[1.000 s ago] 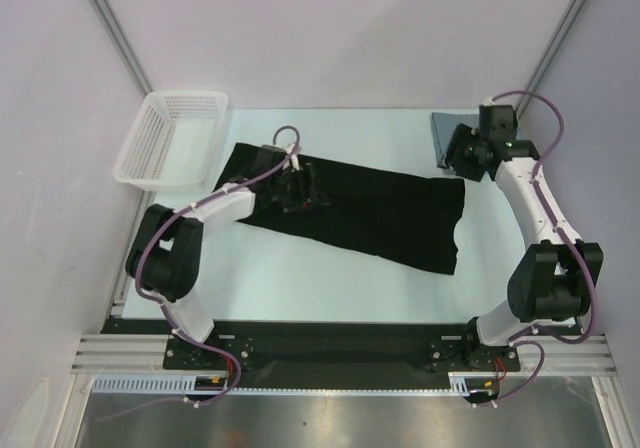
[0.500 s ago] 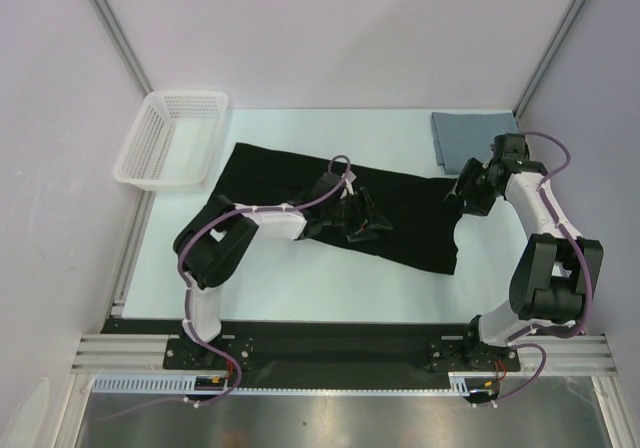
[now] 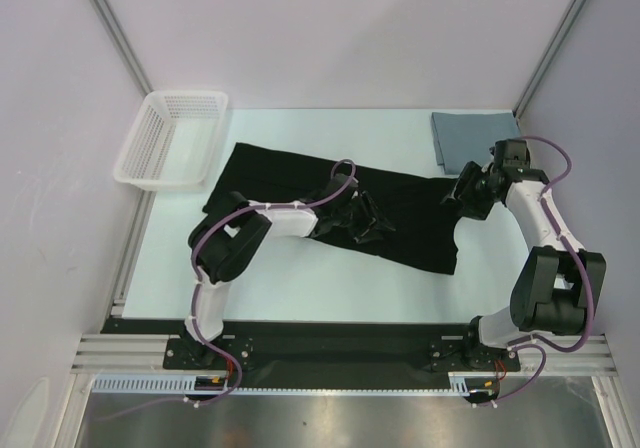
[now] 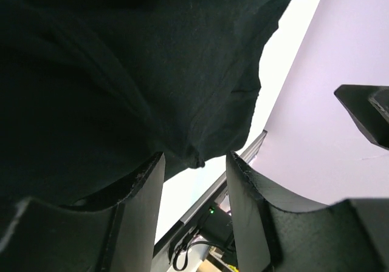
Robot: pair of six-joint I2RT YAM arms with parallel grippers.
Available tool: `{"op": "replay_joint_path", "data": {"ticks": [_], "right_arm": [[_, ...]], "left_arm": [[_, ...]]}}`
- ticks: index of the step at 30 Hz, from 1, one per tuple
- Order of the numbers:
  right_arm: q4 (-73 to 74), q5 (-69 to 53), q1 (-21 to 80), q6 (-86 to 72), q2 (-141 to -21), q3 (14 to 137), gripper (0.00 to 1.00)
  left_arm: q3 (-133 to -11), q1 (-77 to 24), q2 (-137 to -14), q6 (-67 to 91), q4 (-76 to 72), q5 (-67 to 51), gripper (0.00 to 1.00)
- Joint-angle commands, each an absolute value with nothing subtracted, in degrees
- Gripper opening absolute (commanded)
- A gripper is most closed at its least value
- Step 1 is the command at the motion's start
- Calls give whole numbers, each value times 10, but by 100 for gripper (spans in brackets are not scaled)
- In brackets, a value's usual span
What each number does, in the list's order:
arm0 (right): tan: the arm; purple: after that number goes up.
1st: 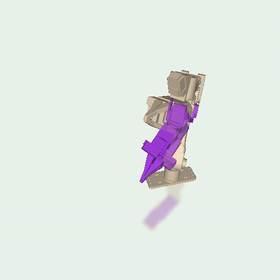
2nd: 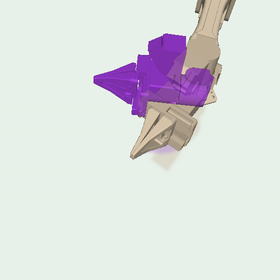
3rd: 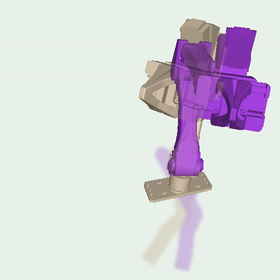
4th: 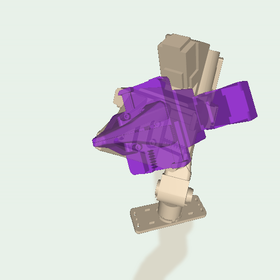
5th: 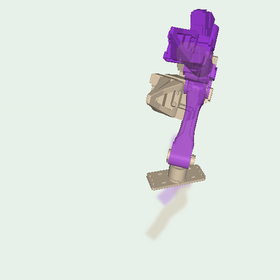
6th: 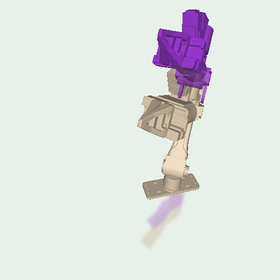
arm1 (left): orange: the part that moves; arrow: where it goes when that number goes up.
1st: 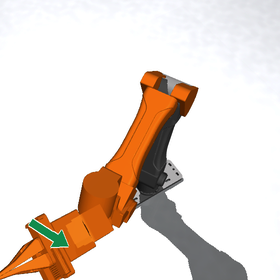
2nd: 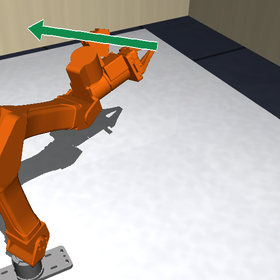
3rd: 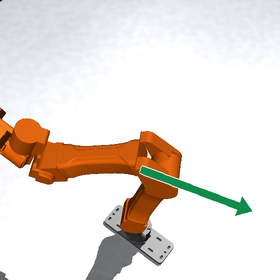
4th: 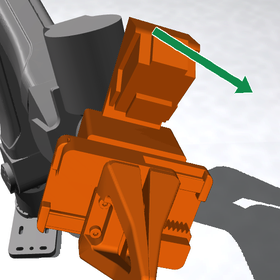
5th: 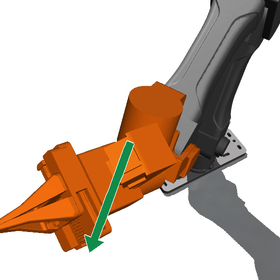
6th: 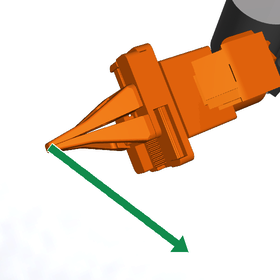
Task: Fold and stack the t-shirts
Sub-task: Fold the tshirt
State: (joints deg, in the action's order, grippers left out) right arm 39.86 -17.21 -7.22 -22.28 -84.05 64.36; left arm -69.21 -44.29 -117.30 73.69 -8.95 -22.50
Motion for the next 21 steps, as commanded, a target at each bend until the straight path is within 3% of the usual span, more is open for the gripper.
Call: {"op": "replay_joint_path", "data": {"ticks": [1,5,9,10,13,21], "right_arm": [[385,-181,-71,-222,-823,642,59],[385,-178,-70,-221,-819,641,59],[384,-170,-69,-217,-817,635,59],[385,-168,-69,-216,-819,634,59],[383,-165,-69,-215,-823,631,59],[355,-181,-69,-215,-845,625,56]], "left_arm": [[-726,-449,-1183,743,-63,-209,50],[-737,-449,-1196,744,-63,-216,40],[-744,-449,-1200,739,-69,-233,22],[-746,-449,-1200,723,-66,-236,12],[-764,-447,-1191,674,-15,-239,0],[-794,-421,-1162,556,94,-250,0]]}}
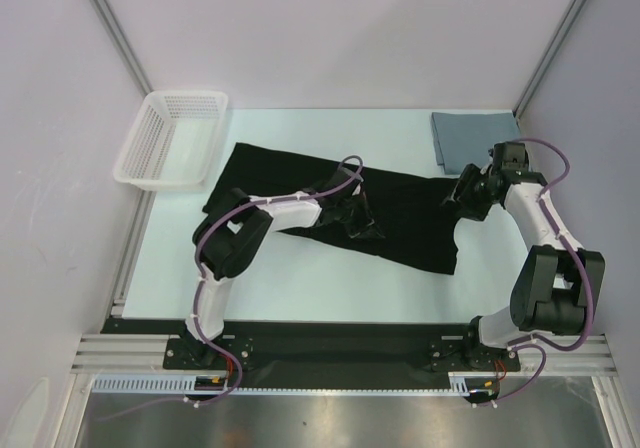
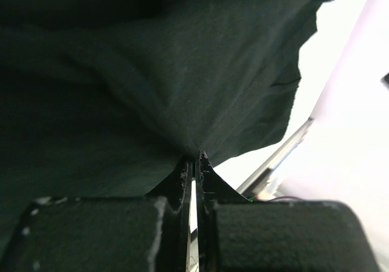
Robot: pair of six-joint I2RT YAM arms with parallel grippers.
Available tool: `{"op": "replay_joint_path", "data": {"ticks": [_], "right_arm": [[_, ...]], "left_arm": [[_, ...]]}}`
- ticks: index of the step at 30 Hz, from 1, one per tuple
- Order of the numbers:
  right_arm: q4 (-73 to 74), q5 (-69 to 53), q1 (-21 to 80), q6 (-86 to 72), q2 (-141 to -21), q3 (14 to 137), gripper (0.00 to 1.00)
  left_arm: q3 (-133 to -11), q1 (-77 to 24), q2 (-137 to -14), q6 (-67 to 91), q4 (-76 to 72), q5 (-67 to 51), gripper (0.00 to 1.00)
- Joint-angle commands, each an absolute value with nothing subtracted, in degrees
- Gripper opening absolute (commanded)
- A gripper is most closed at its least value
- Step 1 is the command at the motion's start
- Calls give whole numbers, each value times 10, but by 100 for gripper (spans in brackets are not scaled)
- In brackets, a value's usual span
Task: Fold and stack the t-shirts
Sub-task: Fold the tshirt
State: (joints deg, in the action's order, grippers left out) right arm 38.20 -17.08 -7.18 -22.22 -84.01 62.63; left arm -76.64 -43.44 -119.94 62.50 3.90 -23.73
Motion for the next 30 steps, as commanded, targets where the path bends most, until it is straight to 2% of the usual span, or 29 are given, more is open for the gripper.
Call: {"op": "replay_joint_path", "data": {"ticks": [1,2,5,15,24,30], "right_arm": [[351,-190,-69,-214,-852,624,54],[340,-192,-69,-214,-866,625,47],[326,-202,-69,-214,-893,625,39],[343,-196,-70,-199,-974,635,43],[345,-181,-68,-205,-980,631,42],[332,-189,-59,-213,-983,617,38]], "left_arm": [[-801,-418,-1164,546,100,-254,0],[-812,-417,-1171,543,106,-264,0],[-830,-410,-1188,543,104,-294,0],[-827,-380,-1187,536,90,-314,0],[-825,-374,-1194,541,81,-332,0],[-826,-373,-1199,542,78,-337,0]]}}
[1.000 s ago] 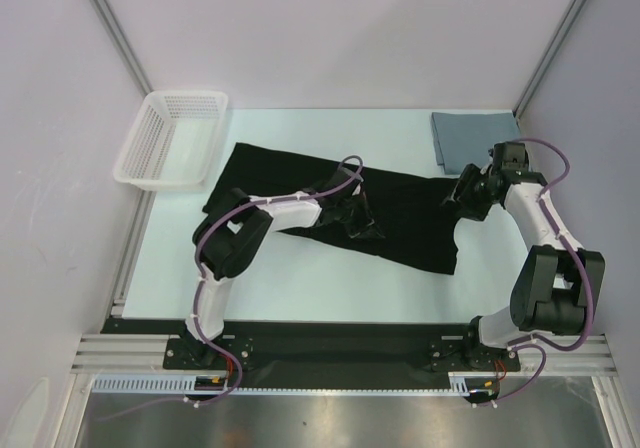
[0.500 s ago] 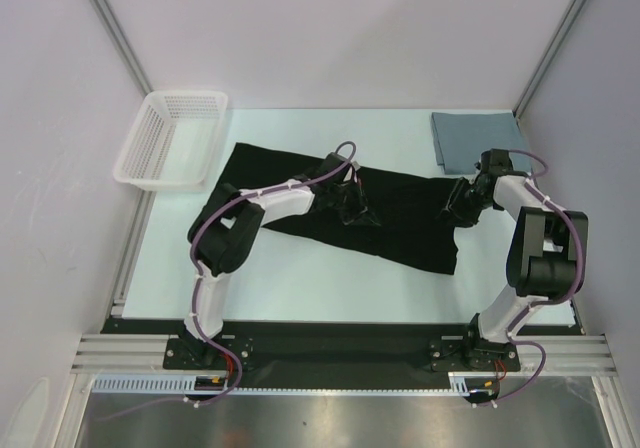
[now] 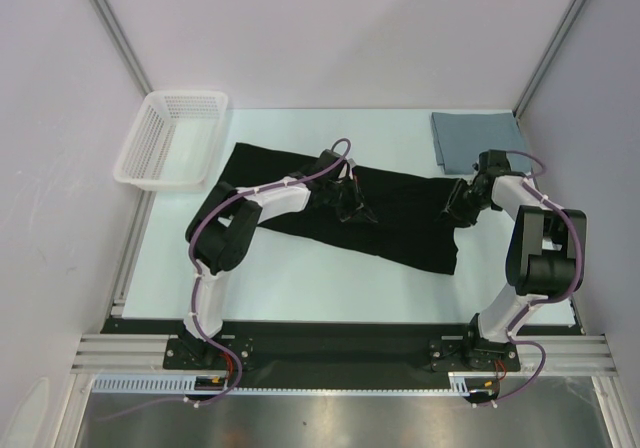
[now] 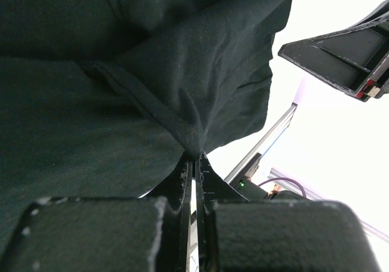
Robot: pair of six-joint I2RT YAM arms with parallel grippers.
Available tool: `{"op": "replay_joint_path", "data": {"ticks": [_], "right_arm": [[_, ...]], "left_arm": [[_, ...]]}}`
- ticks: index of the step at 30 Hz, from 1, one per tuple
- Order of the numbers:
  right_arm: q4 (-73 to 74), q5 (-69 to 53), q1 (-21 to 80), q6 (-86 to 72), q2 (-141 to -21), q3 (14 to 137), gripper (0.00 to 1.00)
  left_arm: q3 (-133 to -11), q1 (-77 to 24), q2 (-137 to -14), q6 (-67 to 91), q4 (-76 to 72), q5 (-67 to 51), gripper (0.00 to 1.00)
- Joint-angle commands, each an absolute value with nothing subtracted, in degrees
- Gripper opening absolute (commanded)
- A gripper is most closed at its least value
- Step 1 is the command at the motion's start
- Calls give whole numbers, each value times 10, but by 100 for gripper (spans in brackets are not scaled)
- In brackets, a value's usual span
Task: Fold and stack the t-shirts
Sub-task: Fold the tshirt
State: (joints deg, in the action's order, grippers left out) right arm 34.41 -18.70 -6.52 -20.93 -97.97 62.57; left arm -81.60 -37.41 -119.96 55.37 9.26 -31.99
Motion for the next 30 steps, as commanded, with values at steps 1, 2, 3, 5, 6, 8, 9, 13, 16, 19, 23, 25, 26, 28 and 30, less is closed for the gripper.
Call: {"op": "replay_joint_path", "data": {"ticks": [1,2,3,5,6,8,9,13,16,19,23,25,26,28,30], "right_arm": [[329,-192,-58,-215,-983,614,36],[328,-192,-56,-215,-983,613,34],[327,-192,-55,-218,-986,613,34],[323,-194,-54,-219,-988,607,33],[322,-192,-54,-221,-989,606,32],[322,-191,-54,-220,-990,605,32],[321,-190,-54,-219,-991,606,32],[324,-185,-54,-215,-995,609,32],[328,-175,-54,-211,-994,608,32],[331,-172,-54,-207,-994,610,33],[333,-164,-55,-202,-997,614,33],[332,-167,-54,-201,-1002,617,34],[331,-166,-54,-200,-1003,619,34],[330,-164,-54,-200,-1009,620,34],[330,-167,-54,-198,-1012,622,34]], "left_arm": [[-827,-373,-1200,542,78,-337,0],[-827,-373,-1200,543,76,-337,0],[-827,-373,-1201,543,76,-337,0],[-826,-373,-1201,544,76,-337,0],[-826,-373,-1201,545,76,-337,0],[-825,-373,-1200,546,76,-337,0],[-826,-373,-1201,546,76,-338,0],[-825,-373,-1201,548,73,-339,0],[-825,-373,-1202,548,71,-341,0],[-824,-373,-1202,549,71,-340,0],[-824,-373,-1205,551,70,-342,0],[-824,-373,-1207,553,69,-343,0],[-824,-373,-1207,554,69,-344,0],[-824,-373,-1208,555,69,-345,0],[-824,-373,-1208,555,68,-345,0]]}}
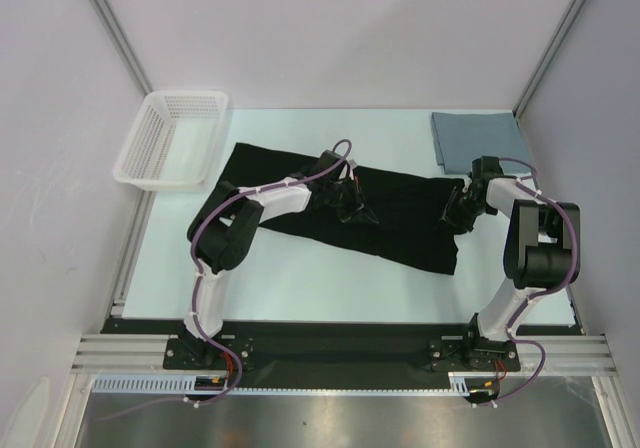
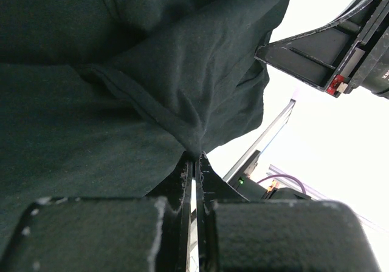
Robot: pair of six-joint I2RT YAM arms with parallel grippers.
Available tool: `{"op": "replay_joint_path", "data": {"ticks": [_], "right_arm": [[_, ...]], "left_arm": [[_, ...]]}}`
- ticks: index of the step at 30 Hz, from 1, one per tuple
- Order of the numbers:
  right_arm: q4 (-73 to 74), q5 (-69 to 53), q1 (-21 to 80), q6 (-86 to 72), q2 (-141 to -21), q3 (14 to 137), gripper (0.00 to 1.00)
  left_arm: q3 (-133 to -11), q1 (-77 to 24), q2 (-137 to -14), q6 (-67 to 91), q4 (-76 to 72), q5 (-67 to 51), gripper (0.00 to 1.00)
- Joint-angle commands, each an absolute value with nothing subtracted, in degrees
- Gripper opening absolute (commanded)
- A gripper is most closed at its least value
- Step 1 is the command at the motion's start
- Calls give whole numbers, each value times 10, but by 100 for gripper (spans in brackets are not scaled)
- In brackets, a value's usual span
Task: Fold and stack the t-shirts
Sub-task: Fold the tshirt
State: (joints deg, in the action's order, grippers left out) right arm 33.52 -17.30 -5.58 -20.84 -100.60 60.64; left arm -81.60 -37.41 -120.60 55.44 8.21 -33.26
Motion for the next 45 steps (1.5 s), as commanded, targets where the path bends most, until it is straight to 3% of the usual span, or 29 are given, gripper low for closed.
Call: {"op": "replay_joint_path", "data": {"ticks": [1,18,45], "right_arm": [[331,-169,-54,-199,-1014,624,33],[342,-201,-47,-222,-978,666,0],[312,-266,-54,-282,-1084,828,0]], "left_arm": [[-824,-373,-1208,555,69,-345,0],[-829,-351,-1205,561,56,-346,0],[-933,-300,-1304,617,11,-392,2]]}}
